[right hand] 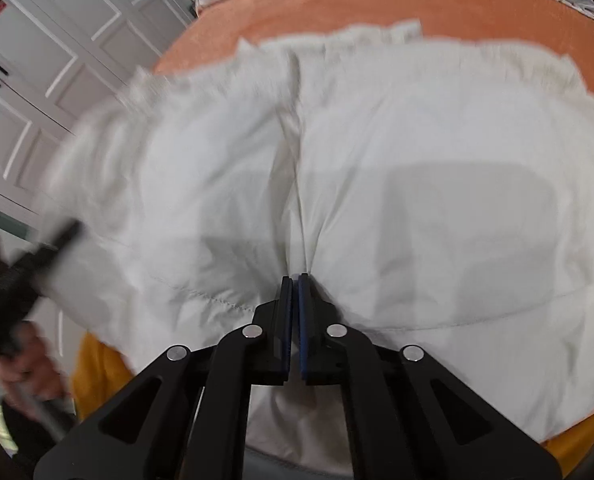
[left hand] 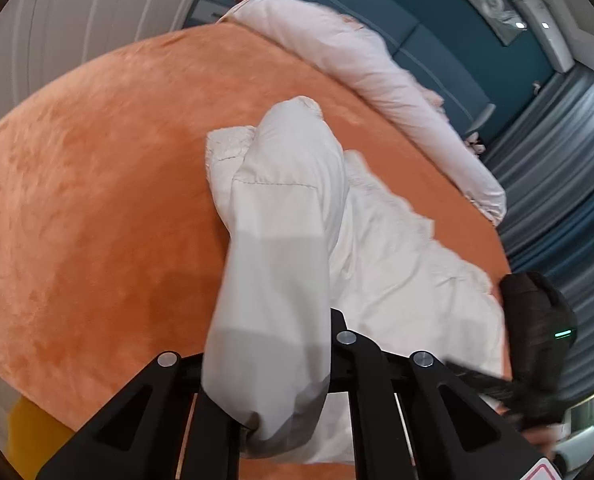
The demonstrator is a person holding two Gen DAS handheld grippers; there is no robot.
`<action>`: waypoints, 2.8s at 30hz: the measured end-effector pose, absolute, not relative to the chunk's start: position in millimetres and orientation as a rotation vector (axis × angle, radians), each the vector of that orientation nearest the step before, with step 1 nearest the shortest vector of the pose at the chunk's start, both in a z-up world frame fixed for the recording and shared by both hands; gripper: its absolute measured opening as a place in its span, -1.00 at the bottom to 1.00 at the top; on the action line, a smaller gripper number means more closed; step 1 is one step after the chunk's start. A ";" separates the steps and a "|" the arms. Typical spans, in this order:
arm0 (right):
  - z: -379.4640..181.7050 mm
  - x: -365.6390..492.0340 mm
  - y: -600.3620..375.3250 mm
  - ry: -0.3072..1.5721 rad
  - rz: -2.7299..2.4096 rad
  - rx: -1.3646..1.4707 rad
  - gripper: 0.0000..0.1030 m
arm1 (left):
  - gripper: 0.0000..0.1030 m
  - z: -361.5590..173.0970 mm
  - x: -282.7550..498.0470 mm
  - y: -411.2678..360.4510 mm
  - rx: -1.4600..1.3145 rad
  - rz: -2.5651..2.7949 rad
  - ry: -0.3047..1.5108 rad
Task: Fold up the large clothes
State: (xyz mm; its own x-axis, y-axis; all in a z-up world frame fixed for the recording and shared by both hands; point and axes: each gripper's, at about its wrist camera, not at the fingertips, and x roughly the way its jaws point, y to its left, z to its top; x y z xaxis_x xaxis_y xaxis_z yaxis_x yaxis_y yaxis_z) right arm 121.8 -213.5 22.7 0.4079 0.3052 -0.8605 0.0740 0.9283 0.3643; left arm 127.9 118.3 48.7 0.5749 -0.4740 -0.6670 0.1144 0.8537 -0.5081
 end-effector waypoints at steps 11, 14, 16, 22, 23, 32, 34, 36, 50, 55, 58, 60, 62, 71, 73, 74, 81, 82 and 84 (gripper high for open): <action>0.6 116.7 -220.9 1.105 0.180 0.418 -1.00 | -0.92 137.0 86.0 17.5 -0.251 -0.554 0.755; -2.4 112.5 -231.3 1.087 0.206 0.499 -1.00 | -0.92 149.9 80.7 -24.4 -0.183 -0.620 0.744; -0.7 105.1 -237.2 1.059 0.212 0.531 -1.00 | -0.92 155.1 77.5 -54.3 -0.132 -0.664 0.740; 18.4 44.7 -277.9 0.966 0.243 0.705 -1.00 | -0.92 148.4 70.5 -133.5 -0.003 -0.744 0.769; 21.7 28.7 -289.3 0.955 0.233 0.711 -1.00 | -0.92 144.4 69.8 -143.2 0.009 -0.749 0.777; -24.9 -24.5 -322.4 1.038 0.215 0.838 -1.00 | -0.91 102.6 59.4 -237.9 0.172 -0.737 0.873; -26.4 -28.0 -324.5 1.035 0.218 0.854 -1.00 | -0.91 93.6 58.5 -252.7 0.206 -0.725 0.891; -21.5 -34.8 -330.2 1.023 0.206 0.868 -1.00 | -0.91 84.1 61.2 -265.3 0.229 -0.714 0.914; 43.3 -91.6 -462.4 0.794 -0.135 0.811 -0.90 | -0.88 24.9 58.1 -310.9 0.395 -0.650 0.913; 87.3 -53.3 -452.8 0.712 -0.142 0.720 -0.46 | -0.62 20.1 51.9 -312.2 0.411 -0.660 0.899; 115.9 -20.6 -445.9 0.658 -0.125 0.642 -0.10 | -0.18 37.8 39.9 -298.2 0.331 -0.708 0.883; 133.6 7.0 -443.9 0.650 -0.111 0.585 -0.04 | -0.14 51.1 27.9 -288.9 0.330 -0.718 0.854; 142.4 36.6 -440.7 0.675 -0.058 0.556 0.21 | -0.03 72.3 11.6 -265.6 0.306 -0.746 0.799; 138.1 126.9 -381.0 0.801 0.087 0.487 0.49 | 0.33 130.0 0.4 -133.5 0.081 -0.627 0.705; 122.1 145.4 -366.7 0.883 0.103 0.474 -0.26 | 0.33 129.1 15.0 -118.1 0.033 -0.557 0.723; 118.3 149.6 -362.0 0.904 0.120 0.472 -0.44 | 0.32 129.8 21.8 -112.1 0.014 -0.539 0.731; 146.1 85.0 -415.7 0.698 0.123 0.557 -0.79 | 0.32 153.5 36.1 -115.9 0.012 -0.533 0.654; 136.5 76.7 -431.3 0.702 0.087 0.582 -0.79 | 0.32 153.4 39.5 -121.6 0.015 -0.545 0.656; 108.5 67.0 -456.9 0.734 0.025 0.653 -0.79 | 0.32 148.0 45.2 -142.6 0.029 -0.589 0.674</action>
State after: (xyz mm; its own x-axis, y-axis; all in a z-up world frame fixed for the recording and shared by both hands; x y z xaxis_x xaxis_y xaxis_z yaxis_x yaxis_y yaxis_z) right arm 67.0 -456.9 108.5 0.7512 0.2424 -0.6140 0.1995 0.8033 0.5612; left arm 45.2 -142.6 148.0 0.6255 -0.5040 -0.5956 0.5220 0.8377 -0.1606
